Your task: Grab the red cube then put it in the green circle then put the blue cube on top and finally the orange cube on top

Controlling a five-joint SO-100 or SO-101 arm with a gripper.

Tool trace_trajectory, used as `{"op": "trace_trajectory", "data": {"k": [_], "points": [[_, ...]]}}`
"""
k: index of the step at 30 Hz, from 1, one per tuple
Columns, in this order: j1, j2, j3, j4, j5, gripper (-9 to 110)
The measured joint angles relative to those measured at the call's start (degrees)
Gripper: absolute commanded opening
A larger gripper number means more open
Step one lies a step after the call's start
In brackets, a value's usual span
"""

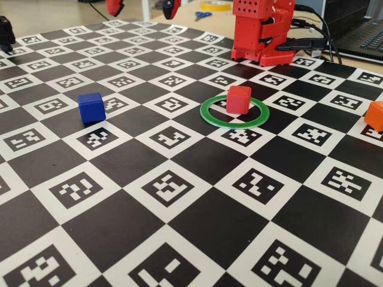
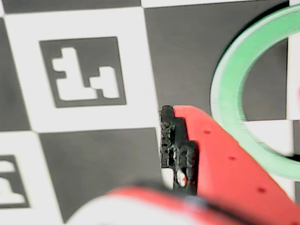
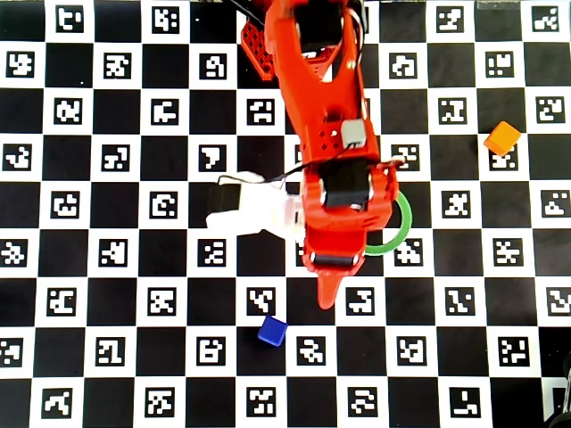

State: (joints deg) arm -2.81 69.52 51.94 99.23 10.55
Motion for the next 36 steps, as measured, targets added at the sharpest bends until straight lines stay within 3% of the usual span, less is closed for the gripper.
{"op": "trace_trajectory", "data": {"k": [11, 36], "points": [[3.96, -17.93, -18.28, 0.26, 1.58, 40], [8.26, -39.73, -32.61, -3.78, 2.72, 40]]}}
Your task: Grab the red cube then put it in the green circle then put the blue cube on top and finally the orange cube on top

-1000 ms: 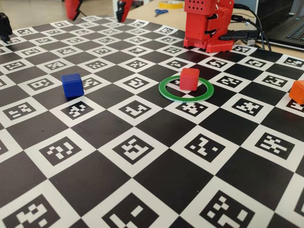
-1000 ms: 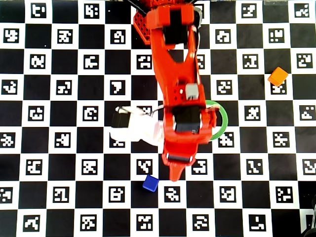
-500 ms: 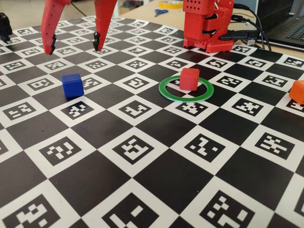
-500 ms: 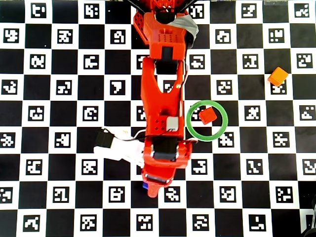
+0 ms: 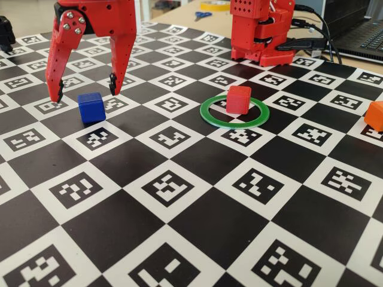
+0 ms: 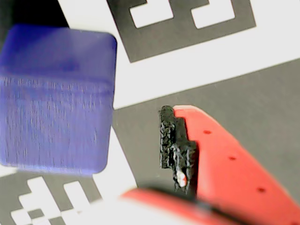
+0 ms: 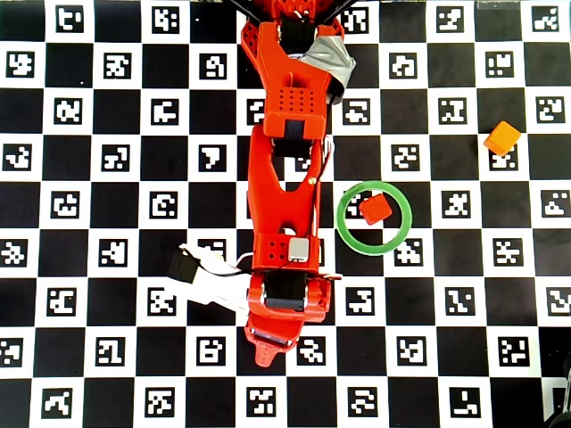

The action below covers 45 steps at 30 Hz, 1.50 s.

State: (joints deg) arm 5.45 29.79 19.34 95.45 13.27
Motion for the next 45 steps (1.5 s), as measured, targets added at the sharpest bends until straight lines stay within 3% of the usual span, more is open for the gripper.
{"op": "trace_trajectory", "data": {"k": [17, 31, 45], "points": [[0.62, -3.52, -1.05, -3.34, 1.49, 39], [0.88, -3.52, -1.05, -4.48, 1.58, 12], [1.14, -3.34, -0.62, -2.99, 2.81, 8]]}}
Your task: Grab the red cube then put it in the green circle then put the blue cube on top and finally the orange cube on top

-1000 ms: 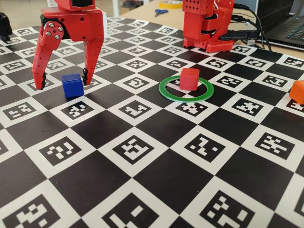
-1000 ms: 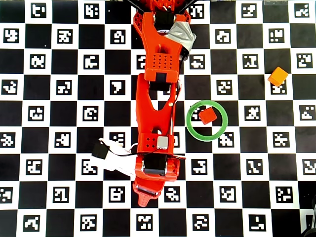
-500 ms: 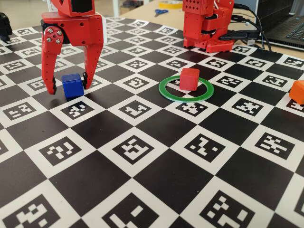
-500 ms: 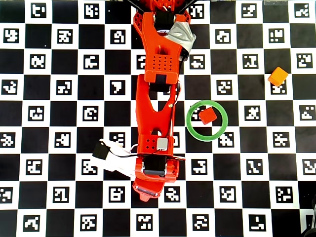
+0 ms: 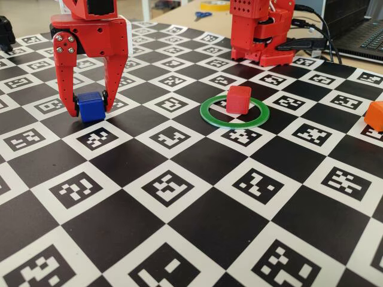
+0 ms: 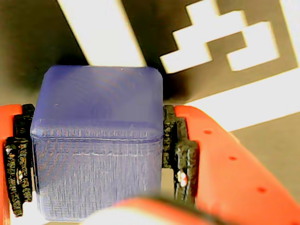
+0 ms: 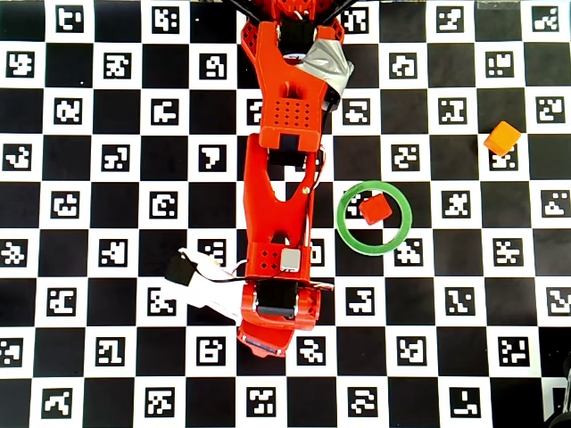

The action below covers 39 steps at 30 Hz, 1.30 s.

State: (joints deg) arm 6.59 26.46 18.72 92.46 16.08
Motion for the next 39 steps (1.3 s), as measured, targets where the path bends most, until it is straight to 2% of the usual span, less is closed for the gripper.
{"op": "trace_trajectory", "data": {"k": [6, 23, 31, 39], "points": [[-1.49, 8.70, 13.80, -2.11, -0.88, 8], [-7.73, 48.08, 53.61, -5.45, -9.58, 7], [-16.61, 63.37, 67.50, -6.59, -12.30, 8], [-27.51, 71.02, 77.61, -8.79, -13.36, 8]]}}
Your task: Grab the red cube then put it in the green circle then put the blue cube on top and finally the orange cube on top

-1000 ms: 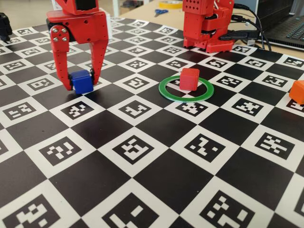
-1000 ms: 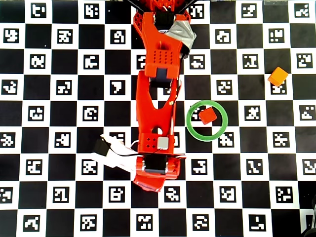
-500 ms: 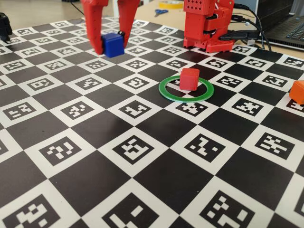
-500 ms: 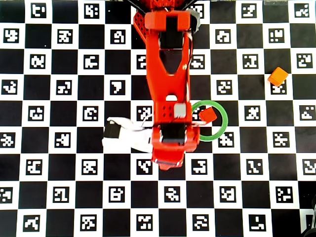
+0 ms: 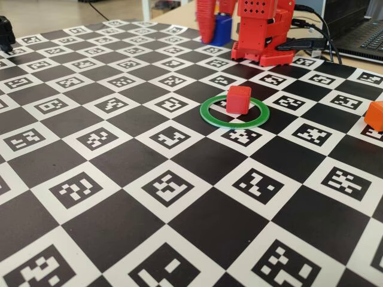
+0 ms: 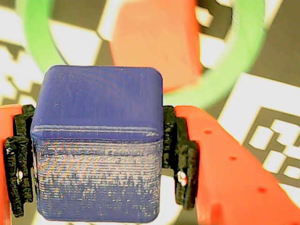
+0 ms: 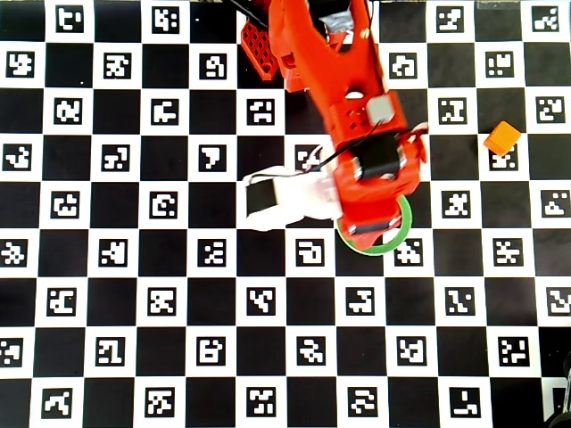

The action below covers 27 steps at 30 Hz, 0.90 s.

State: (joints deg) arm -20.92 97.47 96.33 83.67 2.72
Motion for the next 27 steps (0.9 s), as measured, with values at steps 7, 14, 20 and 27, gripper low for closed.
{"op": "trace_trajectory", "data": {"k": [7, 14, 20, 27], "points": [[-4.66, 2.64, 8.44, -6.24, -2.55, 8], [-5.01, 2.64, 12.48, -11.43, -5.45, 8], [-3.69, 2.64, 14.50, -13.89, -6.24, 8], [-3.25, 2.64, 17.31, -16.70, -6.33, 8]]}}
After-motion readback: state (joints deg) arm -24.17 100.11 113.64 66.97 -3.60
